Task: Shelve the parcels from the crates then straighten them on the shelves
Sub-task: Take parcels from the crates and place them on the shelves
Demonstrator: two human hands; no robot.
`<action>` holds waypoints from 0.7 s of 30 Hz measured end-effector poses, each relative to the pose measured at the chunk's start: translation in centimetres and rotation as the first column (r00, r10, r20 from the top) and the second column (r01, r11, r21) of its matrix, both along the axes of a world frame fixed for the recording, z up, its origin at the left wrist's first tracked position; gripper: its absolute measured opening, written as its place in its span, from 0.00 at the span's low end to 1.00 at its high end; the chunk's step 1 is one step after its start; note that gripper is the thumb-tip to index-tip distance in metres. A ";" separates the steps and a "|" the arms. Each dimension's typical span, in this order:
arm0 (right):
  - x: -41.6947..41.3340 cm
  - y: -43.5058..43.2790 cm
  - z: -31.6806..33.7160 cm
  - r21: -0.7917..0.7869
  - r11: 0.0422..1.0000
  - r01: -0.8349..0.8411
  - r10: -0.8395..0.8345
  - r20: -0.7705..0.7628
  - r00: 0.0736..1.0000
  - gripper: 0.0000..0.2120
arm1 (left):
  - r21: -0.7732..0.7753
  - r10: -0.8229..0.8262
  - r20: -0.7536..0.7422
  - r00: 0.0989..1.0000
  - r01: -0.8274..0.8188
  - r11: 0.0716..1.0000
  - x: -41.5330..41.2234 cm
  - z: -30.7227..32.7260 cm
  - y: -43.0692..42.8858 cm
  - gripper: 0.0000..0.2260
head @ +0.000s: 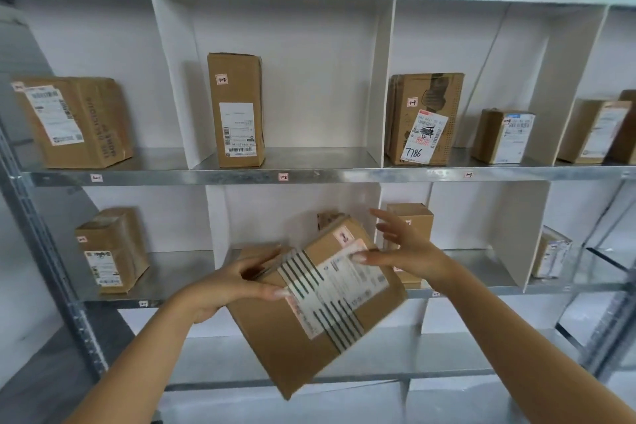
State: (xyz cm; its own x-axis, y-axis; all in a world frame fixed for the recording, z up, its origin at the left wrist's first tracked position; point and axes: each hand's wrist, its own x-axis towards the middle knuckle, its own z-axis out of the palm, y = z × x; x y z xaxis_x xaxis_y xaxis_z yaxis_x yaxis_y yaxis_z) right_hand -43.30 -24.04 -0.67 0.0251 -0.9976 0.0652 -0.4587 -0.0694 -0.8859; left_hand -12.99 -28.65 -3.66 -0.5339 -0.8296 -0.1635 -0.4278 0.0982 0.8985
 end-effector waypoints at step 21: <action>6.7 -1.4 1.7 -0.265 0.959 -0.098 0.188 0.341 0.921 0.29 | -0.208 0.144 -0.408 0.902 -0.245 0.947 0.6 4.2 0.1 0.29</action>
